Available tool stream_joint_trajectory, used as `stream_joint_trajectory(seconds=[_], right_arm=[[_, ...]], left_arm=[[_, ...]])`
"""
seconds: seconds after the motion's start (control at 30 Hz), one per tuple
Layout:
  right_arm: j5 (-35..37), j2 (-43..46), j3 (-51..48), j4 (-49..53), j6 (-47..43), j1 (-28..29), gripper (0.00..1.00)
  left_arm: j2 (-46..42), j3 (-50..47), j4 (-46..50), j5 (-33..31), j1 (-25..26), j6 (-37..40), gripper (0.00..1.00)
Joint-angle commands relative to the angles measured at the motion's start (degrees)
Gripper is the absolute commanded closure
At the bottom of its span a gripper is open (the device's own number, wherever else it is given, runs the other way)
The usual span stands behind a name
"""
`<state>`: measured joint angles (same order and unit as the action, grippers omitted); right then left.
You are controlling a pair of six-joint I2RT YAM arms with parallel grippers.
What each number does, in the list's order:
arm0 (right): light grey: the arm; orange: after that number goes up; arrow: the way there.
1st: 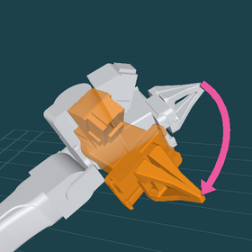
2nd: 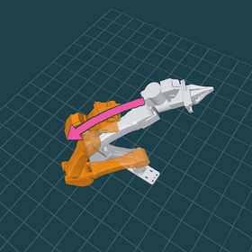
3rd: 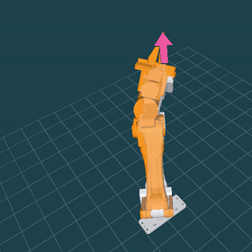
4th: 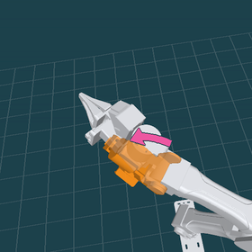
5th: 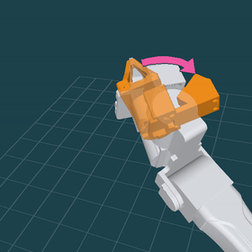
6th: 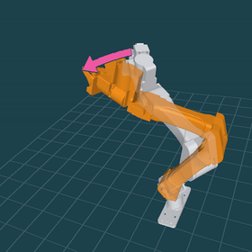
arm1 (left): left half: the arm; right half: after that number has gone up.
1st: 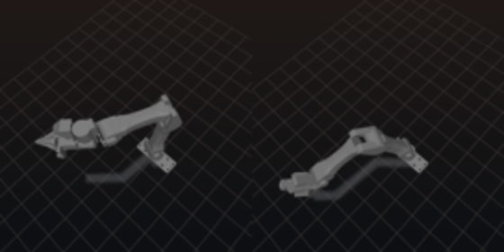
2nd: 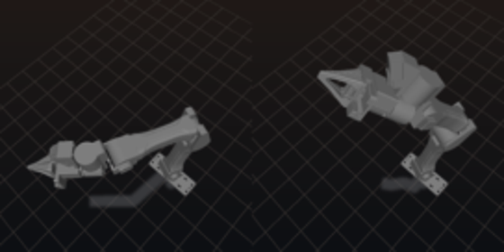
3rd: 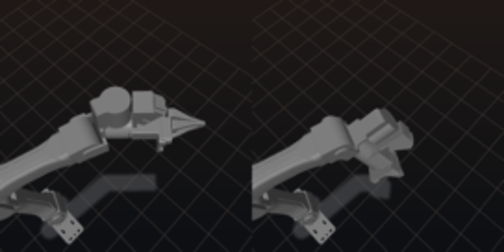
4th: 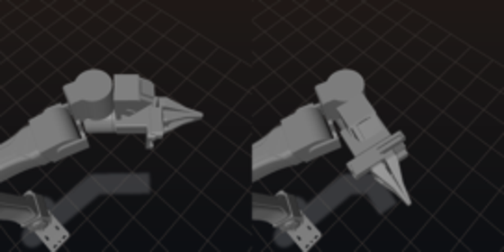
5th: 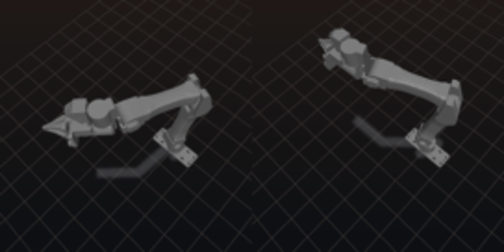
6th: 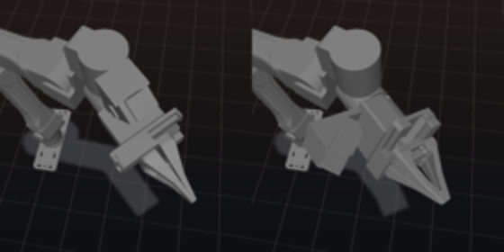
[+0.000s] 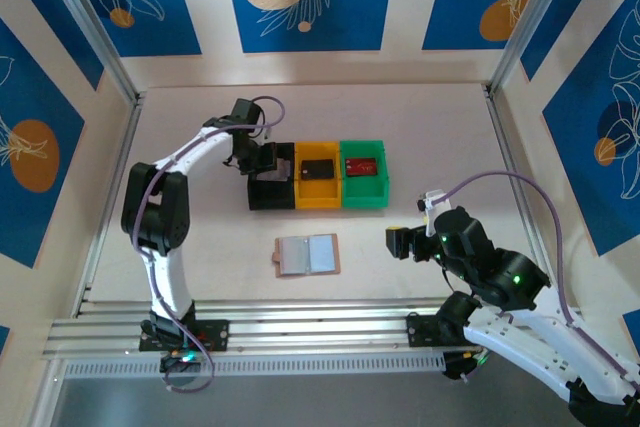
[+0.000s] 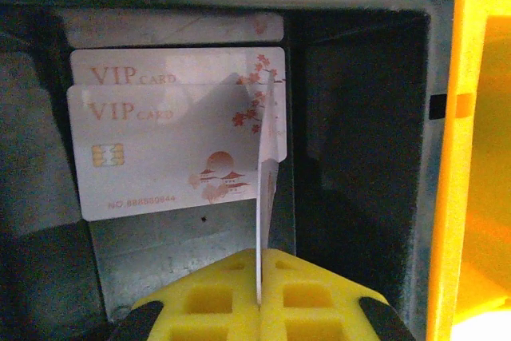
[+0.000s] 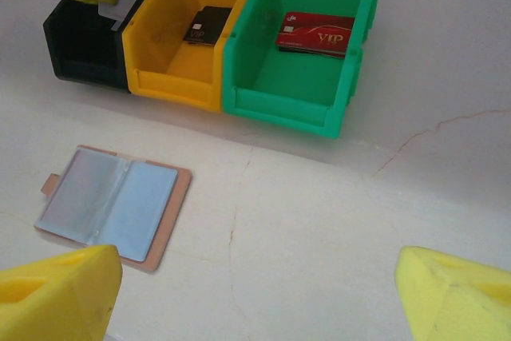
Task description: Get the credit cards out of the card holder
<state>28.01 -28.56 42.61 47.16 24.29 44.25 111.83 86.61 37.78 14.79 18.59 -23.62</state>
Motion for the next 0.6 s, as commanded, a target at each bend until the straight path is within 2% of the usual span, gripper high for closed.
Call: stream_joint_trajectory(seconds=[0.0,0.57], right_arm=[[-1.03,0.61,-0.51,-1.08,-0.92,0.39,0.11],[-1.62,0.56,-0.73,-1.58,-1.35,-0.13,0.11]], left_arm=[[1.53,1.9,0.24,2.12,-0.83,0.24,1.0],[4.49,3.12,1.72,2.1,-2.21,1.38,1.0]])
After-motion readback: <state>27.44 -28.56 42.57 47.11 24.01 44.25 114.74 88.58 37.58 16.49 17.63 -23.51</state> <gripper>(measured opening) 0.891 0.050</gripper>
